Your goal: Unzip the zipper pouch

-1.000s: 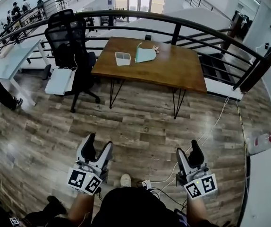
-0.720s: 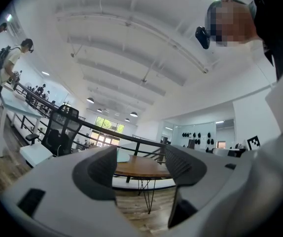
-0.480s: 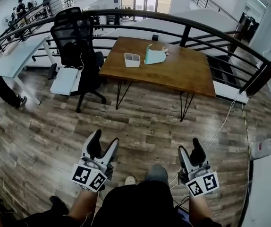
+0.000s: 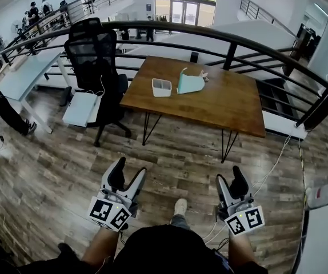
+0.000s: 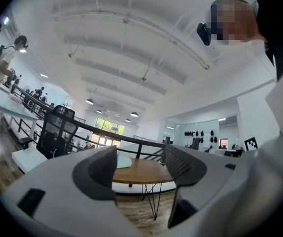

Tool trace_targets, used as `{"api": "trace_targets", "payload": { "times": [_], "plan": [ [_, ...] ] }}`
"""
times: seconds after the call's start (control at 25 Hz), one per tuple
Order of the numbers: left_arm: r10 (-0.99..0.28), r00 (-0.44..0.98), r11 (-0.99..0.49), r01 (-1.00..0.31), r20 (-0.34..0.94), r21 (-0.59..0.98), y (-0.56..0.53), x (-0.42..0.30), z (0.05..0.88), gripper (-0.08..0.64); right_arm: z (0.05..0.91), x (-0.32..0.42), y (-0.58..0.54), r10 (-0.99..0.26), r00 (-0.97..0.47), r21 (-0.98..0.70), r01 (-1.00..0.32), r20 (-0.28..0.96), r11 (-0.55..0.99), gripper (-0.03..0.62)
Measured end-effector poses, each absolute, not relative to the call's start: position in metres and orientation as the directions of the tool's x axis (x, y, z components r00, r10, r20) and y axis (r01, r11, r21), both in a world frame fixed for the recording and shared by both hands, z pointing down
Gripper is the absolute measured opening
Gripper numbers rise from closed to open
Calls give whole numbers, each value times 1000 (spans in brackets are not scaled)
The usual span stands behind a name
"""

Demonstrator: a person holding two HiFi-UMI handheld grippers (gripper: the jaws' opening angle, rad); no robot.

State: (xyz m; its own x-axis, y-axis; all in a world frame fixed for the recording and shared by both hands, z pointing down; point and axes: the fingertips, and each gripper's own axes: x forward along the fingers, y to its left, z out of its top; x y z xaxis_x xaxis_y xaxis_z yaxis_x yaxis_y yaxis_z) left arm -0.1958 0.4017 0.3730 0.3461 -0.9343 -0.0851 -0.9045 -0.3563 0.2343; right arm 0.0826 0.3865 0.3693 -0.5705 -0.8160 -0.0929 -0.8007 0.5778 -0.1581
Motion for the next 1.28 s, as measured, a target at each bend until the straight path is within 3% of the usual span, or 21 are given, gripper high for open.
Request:
{"api": "trace_targets", "payload": {
  "times": [0.56,1.28],
  "plan": [
    [-948,309,-319,-921,-76,224,265,-142,371,296,376,139,234,-786,-610,-189,-764,-98,616,238],
    [-936,353,-348,-916,-14,198,180,-100,395,295,401,186,160,-812,-581,-232,-784,-53,576,215]
  ]
}}
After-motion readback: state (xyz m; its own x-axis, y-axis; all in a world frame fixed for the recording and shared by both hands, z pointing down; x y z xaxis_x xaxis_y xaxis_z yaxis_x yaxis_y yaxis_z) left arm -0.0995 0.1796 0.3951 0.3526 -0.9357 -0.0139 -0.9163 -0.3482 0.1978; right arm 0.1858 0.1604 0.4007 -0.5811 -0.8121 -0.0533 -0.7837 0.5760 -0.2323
